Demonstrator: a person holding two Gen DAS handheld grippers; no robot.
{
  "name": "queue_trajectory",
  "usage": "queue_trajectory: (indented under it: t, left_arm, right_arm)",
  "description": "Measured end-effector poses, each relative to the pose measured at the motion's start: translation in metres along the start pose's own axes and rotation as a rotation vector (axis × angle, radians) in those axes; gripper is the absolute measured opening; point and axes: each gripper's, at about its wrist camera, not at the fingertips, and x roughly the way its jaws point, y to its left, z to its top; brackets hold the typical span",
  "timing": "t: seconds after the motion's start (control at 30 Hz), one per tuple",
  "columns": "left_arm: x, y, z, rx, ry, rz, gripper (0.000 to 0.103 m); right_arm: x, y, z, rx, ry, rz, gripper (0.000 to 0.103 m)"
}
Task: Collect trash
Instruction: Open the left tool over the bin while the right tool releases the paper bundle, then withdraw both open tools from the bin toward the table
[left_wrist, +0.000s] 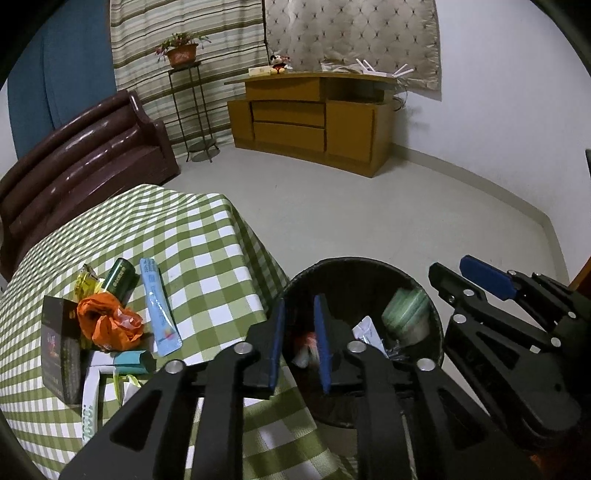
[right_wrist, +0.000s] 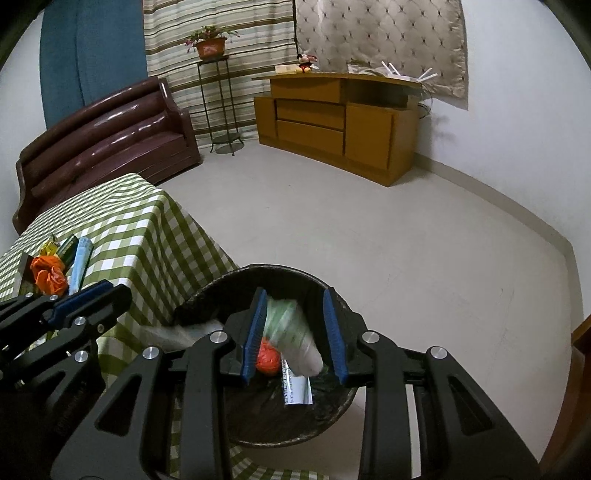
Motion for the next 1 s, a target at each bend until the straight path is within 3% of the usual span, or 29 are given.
queue_trajectory:
  t: [0.1, 0.17, 0.6, 0.67, 1.0]
  left_arm:
    - [0.000, -0.001, 0.001, 0.000, -0.002, 0.002, 0.022]
    - [0.001, -0.002, 0.001, -0.001, -0.004, 0.003, 0.022]
    - [-0.022, 0.023, -0.009, -0.043, -0.027, 0.022, 0.038]
    - [-0.029, 0.032, -0.013, -0.054, -0.029, 0.039, 0.041]
    - [-0.066, 0.084, -0.037, -0.121, -0.041, 0.136, 0.055]
  right_arm:
    - [-0.001, -0.002, 0.000, 0.010, 0.003, -0.003, 0.033]
    - [-0.002, -0.002, 0.000, 0.016, 0.000, -0.005, 0.041]
    - [-0.018, 0.005, -0.003, 0.053, -0.015, -0.004, 0.063]
    - [-0.024, 0.010, -0.004, 0.062, -0.029, -0.020, 0.071]
    - [-0.046, 0.067, -0.007, -0.049, -0.045, 0.034, 0.073]
